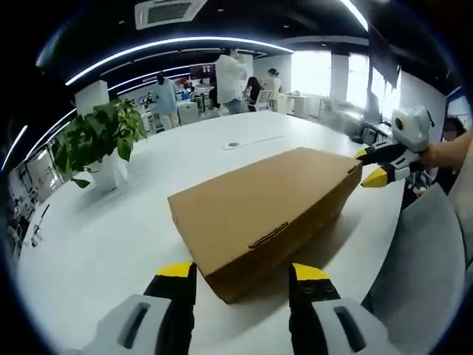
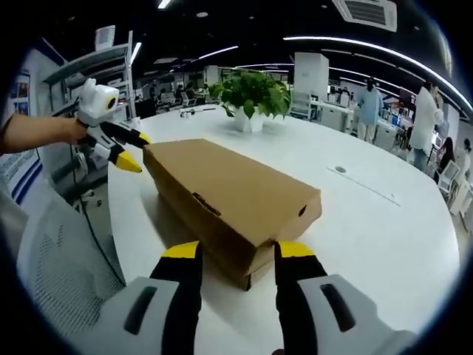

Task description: Operate the shoe box by opening the lid, removing the specified soft item, and placing it in the target area until the item is outside and the box remains undamaged.

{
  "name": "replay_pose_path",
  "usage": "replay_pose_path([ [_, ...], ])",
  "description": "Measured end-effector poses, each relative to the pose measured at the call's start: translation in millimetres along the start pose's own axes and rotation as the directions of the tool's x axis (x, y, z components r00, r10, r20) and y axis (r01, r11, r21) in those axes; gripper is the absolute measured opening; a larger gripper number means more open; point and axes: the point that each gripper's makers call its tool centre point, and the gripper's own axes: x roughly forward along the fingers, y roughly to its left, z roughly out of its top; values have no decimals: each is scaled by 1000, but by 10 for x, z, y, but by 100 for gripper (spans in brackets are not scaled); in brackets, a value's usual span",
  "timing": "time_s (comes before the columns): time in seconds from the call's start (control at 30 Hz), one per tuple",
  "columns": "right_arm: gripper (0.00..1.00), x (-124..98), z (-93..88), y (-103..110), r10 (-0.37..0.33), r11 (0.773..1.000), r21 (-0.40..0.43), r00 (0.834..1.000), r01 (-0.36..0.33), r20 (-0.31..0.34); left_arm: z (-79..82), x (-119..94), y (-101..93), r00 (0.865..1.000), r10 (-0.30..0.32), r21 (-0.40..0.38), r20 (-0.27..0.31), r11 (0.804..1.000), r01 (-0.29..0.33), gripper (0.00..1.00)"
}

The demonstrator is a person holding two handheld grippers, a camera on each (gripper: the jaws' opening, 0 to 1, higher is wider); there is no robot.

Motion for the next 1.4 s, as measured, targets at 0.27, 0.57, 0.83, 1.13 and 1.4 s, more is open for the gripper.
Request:
replay_pose_path([
  [0.27,38,-72,191,-18,4,1000,-26,1000,-3,24,218,-101,18,999,7,-4,53,1000,-7,55],
  [0.57,39,-118,421,-95,-9,998,-57,998,13,61,471,-153,67,994,34,-5,107,999,-34,59],
  [0.83,40,-121,598,-187,-15,998,-66,996,21,92,661,-149,175,987,72,-14,145,997,-71,57],
  [1.13,41,-100,814,-317,-26,997,-72,990,36,136,932,-122,342,975,101,-37,199,995,-95,52],
  [1.4,41,-61,949,-428,-27,995,-88,989,40,146,1090,-75,495,966,129,-44,223,992,-122,45],
])
